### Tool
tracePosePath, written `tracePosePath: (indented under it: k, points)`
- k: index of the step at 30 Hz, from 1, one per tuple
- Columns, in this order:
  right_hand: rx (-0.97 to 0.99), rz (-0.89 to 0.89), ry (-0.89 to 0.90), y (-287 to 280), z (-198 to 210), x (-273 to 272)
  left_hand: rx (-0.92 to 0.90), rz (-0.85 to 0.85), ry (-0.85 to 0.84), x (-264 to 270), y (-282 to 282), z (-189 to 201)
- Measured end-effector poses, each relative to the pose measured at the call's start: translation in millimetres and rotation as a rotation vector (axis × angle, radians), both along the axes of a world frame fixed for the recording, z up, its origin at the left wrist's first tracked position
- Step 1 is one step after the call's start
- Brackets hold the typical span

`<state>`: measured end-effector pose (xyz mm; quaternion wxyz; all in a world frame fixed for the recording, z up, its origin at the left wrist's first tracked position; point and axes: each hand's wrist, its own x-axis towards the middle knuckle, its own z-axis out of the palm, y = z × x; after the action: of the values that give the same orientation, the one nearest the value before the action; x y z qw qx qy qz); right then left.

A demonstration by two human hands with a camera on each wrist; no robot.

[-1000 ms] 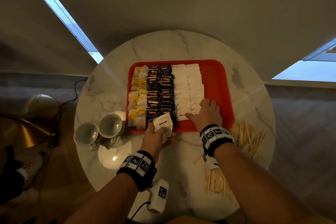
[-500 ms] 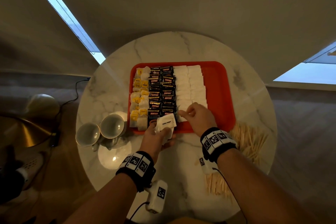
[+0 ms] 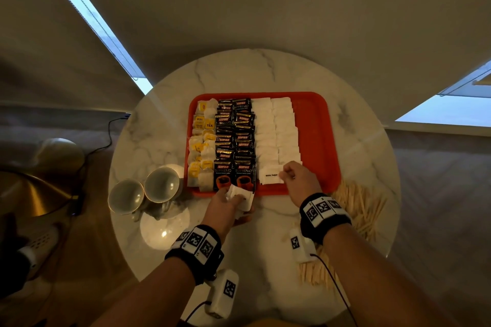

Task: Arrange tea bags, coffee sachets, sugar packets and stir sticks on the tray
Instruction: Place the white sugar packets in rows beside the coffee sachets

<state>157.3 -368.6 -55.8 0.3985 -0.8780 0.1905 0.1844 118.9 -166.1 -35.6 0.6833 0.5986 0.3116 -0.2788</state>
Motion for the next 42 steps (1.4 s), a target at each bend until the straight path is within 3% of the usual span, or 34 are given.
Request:
tracePosePath:
  k: [8, 15, 21, 23, 28, 31, 33, 37, 42]
  points:
    - [-0.074, -0.009, 0.051, 4.9, -11.1, 5.0, 0.087, -0.072, -0.010, -6.3, 7.8, -3.3]
    - [-0.179, -0.027, 0.060, 7.5, 6.7, 5.7, 0.056, -0.068, -0.057, -1.2, 3.8, 2.1]
    - [0.210, 0.099, 0.009, 24.7, 22.9, -14.8, 0.092, -0.143, -0.123, 4.2, -3.9, -2.6]
    - [0.251, 0.135, 0.010, 25.0, 19.8, -19.6, 0.102, -0.151, -0.128, 6.1, -7.6, -4.3]
    - [0.313, -0.046, 0.008, -0.2, 8.2, -20.5, 0.077, -0.107, -0.144, 10.8, -14.2, -3.3]
    - [0.371, -0.112, -0.005, -18.5, 13.2, -19.3, 0.265, -0.340, -0.312, 14.8, -11.6, -0.6]
    - [0.300, -0.114, -0.039, -30.9, 10.7, -18.2, 0.437, -0.517, -0.412, 20.7, -13.2, 1.9]
    - [0.102, -0.145, -0.099, -48.7, 7.5, -14.7, 0.582, -0.690, -0.495, 37.6, -32.4, 7.1]
    - [0.117, -0.196, 0.004, -52.6, -4.0, -9.2, 0.850, -1.035, -0.681, 54.6, -56.2, -8.0]
